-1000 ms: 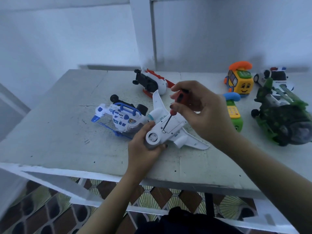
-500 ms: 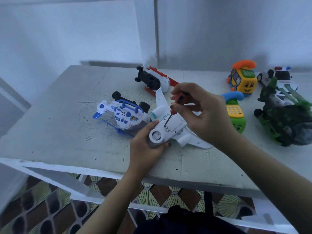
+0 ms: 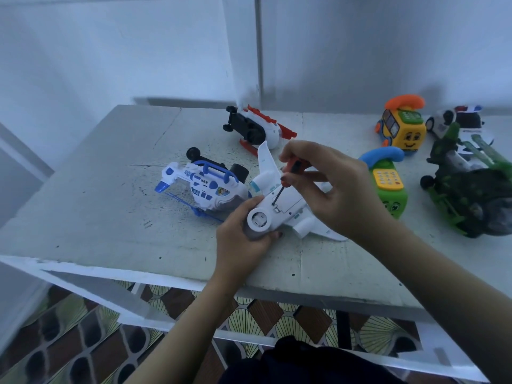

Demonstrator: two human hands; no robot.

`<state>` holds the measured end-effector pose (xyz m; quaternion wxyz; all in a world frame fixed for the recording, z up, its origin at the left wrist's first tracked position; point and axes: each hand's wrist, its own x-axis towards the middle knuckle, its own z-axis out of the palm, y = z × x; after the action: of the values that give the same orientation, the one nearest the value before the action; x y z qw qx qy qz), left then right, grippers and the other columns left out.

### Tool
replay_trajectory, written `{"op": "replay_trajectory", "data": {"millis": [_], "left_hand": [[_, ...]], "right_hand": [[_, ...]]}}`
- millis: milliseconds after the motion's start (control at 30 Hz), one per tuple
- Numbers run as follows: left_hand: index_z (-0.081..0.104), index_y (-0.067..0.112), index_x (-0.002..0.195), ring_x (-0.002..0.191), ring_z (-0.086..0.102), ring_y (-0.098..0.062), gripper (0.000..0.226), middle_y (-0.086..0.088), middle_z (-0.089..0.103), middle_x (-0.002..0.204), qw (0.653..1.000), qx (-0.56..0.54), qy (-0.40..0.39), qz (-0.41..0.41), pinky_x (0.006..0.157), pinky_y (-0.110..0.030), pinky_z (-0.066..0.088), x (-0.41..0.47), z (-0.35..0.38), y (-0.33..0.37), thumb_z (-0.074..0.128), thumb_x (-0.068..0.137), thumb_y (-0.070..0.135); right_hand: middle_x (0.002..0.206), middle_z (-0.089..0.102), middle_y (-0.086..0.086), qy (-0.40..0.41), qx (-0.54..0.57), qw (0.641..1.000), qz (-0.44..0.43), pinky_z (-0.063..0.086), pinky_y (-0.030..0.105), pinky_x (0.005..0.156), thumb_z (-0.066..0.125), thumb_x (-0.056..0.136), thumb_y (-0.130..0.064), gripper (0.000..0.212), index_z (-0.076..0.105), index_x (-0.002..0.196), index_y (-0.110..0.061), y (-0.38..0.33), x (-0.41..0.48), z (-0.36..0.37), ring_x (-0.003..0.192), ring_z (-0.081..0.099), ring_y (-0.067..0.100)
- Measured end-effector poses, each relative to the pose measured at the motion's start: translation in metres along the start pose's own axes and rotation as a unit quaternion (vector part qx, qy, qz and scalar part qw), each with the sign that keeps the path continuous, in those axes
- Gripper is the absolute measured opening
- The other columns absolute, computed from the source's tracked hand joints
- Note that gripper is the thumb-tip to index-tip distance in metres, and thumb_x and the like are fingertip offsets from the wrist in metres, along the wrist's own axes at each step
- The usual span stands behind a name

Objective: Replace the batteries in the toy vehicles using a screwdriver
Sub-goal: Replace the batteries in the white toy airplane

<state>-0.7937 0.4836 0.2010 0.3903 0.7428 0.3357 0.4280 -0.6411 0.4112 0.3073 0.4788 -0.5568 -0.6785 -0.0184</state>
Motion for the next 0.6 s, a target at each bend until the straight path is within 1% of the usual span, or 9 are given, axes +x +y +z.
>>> {"op": "replay_trajectory", "data": {"millis": [33, 133, 167, 233, 300, 400, 467, 533, 600], "left_hand": [[0.060, 0.028, 0.118, 0.106, 0.059, 0.008, 0.060, 0.027, 0.061, 0.113, 1.000, 0.000, -0.002, -0.001, 0.090, -0.015, 0.048, 0.000, 0.000, 0.001, 0.077, 0.061, 0.037], [0.060, 0.028, 0.113, 0.100, 0.059, 0.010, 0.057, 0.034, 0.063, 0.103, 1.000, 0.000, -0.005, -0.011, 0.084, -0.010, 0.046, 0.000, 0.001, 0.001, 0.081, 0.061, 0.021], [0.059, 0.028, 0.112, 0.098, 0.059, 0.010, 0.056, 0.035, 0.063, 0.102, 1.000, 0.000, -0.005, -0.015, 0.082, -0.008, 0.045, 0.000, 0.002, 0.001, 0.080, 0.061, 0.018], [0.058, 0.029, 0.109, 0.095, 0.059, 0.010, 0.054, 0.034, 0.062, 0.100, 1.000, -0.001, -0.008, -0.021, 0.079, -0.008, 0.045, 0.000, 0.003, 0.002, 0.078, 0.061, 0.017], [0.057, 0.029, 0.107, 0.093, 0.059, 0.008, 0.051, 0.030, 0.062, 0.103, 1.000, 0.003, -0.008, -0.022, 0.077, -0.011, 0.047, 0.001, 0.004, 0.004, 0.076, 0.062, 0.018], [0.058, 0.025, 0.105, 0.092, 0.061, 0.002, 0.046, 0.018, 0.064, 0.099, 1.000, 0.007, -0.003, -0.027, 0.076, -0.020, 0.051, 0.001, 0.005, 0.004, 0.075, 0.062, 0.020], [0.059, 0.020, 0.104, 0.092, 0.062, -0.003, 0.046, 0.013, 0.065, 0.097, 1.000, 0.010, -0.003, -0.025, 0.076, -0.024, 0.052, 0.001, 0.006, 0.004, 0.078, 0.063, 0.025], [0.059, 0.018, 0.103, 0.090, 0.063, -0.008, 0.050, 0.009, 0.066, 0.097, 1.000, 0.010, 0.000, -0.024, 0.073, -0.022, 0.051, 0.001, 0.008, 0.005, 0.079, 0.062, 0.038], [0.059, 0.017, 0.100, 0.086, 0.063, -0.008, 0.049, 0.007, 0.066, 0.094, 1.000, 0.013, 0.008, -0.022, 0.070, -0.020, 0.049, 0.002, 0.010, 0.006, 0.077, 0.062, 0.044]], "right_hand": [[0.093, 0.064, 0.004, -0.004, 0.008, 1.000, 0.002, 0.053, 0.014, 0.082, 0.065, 0.087, 0.002, 0.022, 0.062, 0.108, -0.003, -0.001, 0.001, 0.000, 0.084, 0.062, 0.012], [0.094, 0.064, 0.005, -0.007, 0.033, 0.999, 0.033, 0.055, 0.017, 0.082, 0.062, 0.087, 0.001, 0.022, 0.062, 0.107, -0.007, -0.002, 0.004, -0.001, 0.086, 0.062, 0.012], [0.094, 0.063, 0.004, -0.001, 0.034, 0.998, 0.043, 0.056, 0.020, 0.081, 0.062, 0.087, -0.002, 0.021, 0.062, 0.106, -0.009, -0.002, 0.007, -0.001, 0.086, 0.062, 0.012], [0.096, 0.061, 0.003, 0.025, 0.026, 0.998, 0.050, 0.056, 0.023, 0.079, 0.064, 0.088, -0.014, 0.017, 0.066, 0.104, -0.012, -0.003, 0.012, -0.001, 0.086, 0.062, 0.011], [0.095, 0.059, 0.004, 0.055, 0.015, 0.997, 0.045, 0.056, 0.024, 0.075, 0.068, 0.087, -0.023, 0.018, 0.071, 0.099, -0.011, -0.005, 0.018, 0.001, 0.081, 0.062, 0.010], [0.085, 0.062, 0.005, 0.073, 0.018, 0.996, 0.044, 0.054, 0.028, 0.071, 0.068, 0.087, -0.019, 0.014, 0.073, 0.096, -0.009, -0.005, 0.025, 0.003, 0.066, 0.065, 0.010], [0.081, 0.066, 0.002, 0.069, -0.002, 0.997, 0.040, 0.054, 0.030, 0.073, 0.067, 0.088, -0.018, 0.015, 0.072, 0.099, -0.010, -0.004, 0.028, 0.003, 0.069, 0.067, 0.010], [0.081, 0.069, -0.001, 0.055, 0.015, 0.996, 0.062, 0.056, 0.030, 0.077, 0.065, 0.089, -0.014, 0.019, 0.066, 0.107, -0.007, -0.002, 0.030, 0.001, 0.071, 0.068, 0.009], [0.084, 0.071, 0.001, 0.030, 0.077, 0.991, 0.102, 0.057, 0.027, 0.078, 0.063, 0.089, -0.007, 0.022, 0.055, 0.110, -0.006, -0.002, 0.030, -0.001, 0.069, 0.070, 0.012]]}}
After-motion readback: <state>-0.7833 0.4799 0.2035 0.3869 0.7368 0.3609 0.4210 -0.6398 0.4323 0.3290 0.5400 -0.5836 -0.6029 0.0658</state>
